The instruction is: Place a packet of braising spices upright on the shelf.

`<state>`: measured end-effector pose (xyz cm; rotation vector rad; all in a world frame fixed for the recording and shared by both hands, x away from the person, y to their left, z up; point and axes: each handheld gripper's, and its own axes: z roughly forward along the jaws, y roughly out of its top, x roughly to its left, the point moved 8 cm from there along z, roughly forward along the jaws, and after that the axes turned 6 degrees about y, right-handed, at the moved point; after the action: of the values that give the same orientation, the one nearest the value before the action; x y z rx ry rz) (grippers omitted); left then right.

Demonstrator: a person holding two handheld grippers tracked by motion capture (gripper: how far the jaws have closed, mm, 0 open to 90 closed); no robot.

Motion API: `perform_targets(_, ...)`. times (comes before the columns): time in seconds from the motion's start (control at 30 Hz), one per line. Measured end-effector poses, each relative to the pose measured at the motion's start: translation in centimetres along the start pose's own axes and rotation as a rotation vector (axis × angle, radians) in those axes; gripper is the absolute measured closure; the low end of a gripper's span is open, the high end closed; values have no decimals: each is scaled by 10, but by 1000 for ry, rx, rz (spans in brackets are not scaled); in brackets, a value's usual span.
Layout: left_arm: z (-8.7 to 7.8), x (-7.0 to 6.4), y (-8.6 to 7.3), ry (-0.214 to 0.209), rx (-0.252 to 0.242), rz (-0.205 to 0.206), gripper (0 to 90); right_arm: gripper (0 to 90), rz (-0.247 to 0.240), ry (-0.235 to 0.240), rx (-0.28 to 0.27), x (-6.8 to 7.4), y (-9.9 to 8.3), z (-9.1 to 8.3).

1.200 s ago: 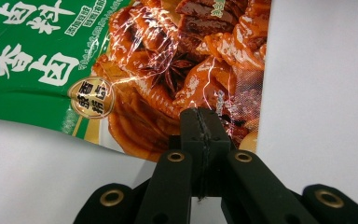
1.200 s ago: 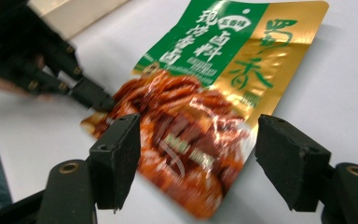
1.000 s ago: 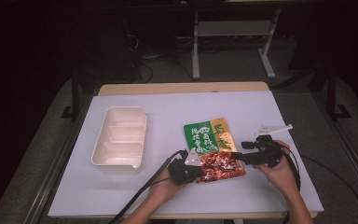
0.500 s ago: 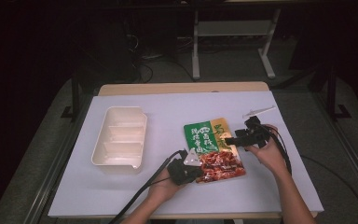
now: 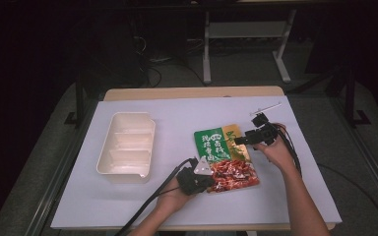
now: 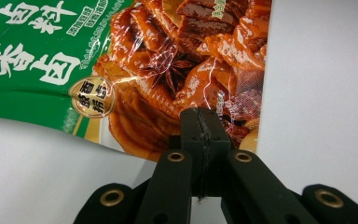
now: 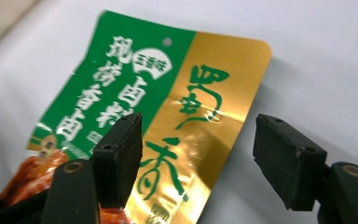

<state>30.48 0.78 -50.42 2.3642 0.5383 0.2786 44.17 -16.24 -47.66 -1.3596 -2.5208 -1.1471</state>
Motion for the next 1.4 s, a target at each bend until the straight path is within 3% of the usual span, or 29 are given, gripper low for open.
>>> perform_targets(0.1,0,0,0,0,-3,0,900,321,25,-14,6,-5,0,5)
perform_targets(0.23,0,0,0,1,-1,2,900,333,42,-1,-27,-13,2,5)
perform_targets(0.6,1,0,1,9,-6,5,900,392,76,25,7,-16,-2,18)
perform_targets(0.7,1,0,1,9,-6,4,900,426,80,48,18,-14,-3,22)
perform_targets(0.73,1,0,1,9,-6,6,900,433,97,84,14,-12,-2,23)
perform_targets(0.8,1,0,1,9,-6,6,900,442,102,88,10,-11,-2,23)
perform_targets(1.0,0,0,1,9,-1,8,900,545,88,111,-20,-6,2,12)
perform_targets(1.07,1,-1,1,9,-2,3,900,658,82,159,-20,2,3,7)
perform_targets(1.17,1,-1,1,9,1,3,900,693,70,181,-1,6,1,7)
perform_targets(1.2,0,0,1,11,8,19,900,701,65,173,35,6,-3,10)
perform_targets(1.4,1,-1,1,11,1,7,900,718,66,167,62,4,-6,18)
